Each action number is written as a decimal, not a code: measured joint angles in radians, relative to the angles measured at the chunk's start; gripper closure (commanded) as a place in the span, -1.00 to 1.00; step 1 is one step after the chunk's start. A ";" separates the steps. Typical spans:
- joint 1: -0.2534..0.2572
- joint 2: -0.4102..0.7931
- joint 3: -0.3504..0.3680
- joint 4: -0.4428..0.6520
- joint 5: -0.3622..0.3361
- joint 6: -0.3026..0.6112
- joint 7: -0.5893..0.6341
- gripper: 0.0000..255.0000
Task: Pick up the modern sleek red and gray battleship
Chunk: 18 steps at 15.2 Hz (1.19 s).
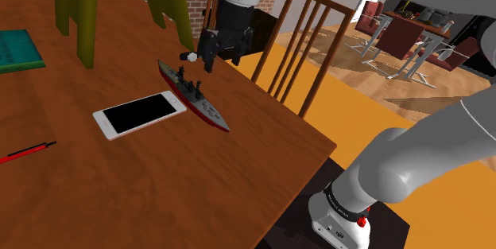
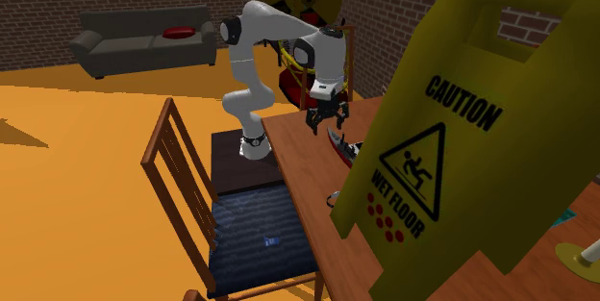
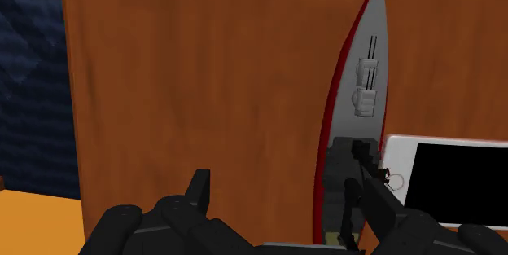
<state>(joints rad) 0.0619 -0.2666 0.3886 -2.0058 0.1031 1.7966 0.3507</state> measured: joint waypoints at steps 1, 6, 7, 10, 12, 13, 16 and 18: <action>0.002 0.042 0.018 0.040 -0.014 -0.006 0.027 -1.00; 0.029 0.221 0.091 0.192 -0.089 -0.019 0.155 -1.00; 0.031 0.231 0.095 0.191 -0.093 -0.011 0.162 -1.00; 0.033 0.239 0.097 0.161 -0.097 0.025 0.167 -1.00; 0.034 0.247 0.098 0.142 -0.101 0.051 0.171 -1.00; 0.034 0.247 0.099 0.129 -0.101 0.064 0.172 -1.00; 0.035 0.249 0.099 0.124 -0.102 0.071 0.173 1.00; 0.035 0.250 0.099 0.124 -0.102 0.072 0.174 1.00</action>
<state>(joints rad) 0.0967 -0.0170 0.4879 -1.8822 0.0010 1.8685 0.5243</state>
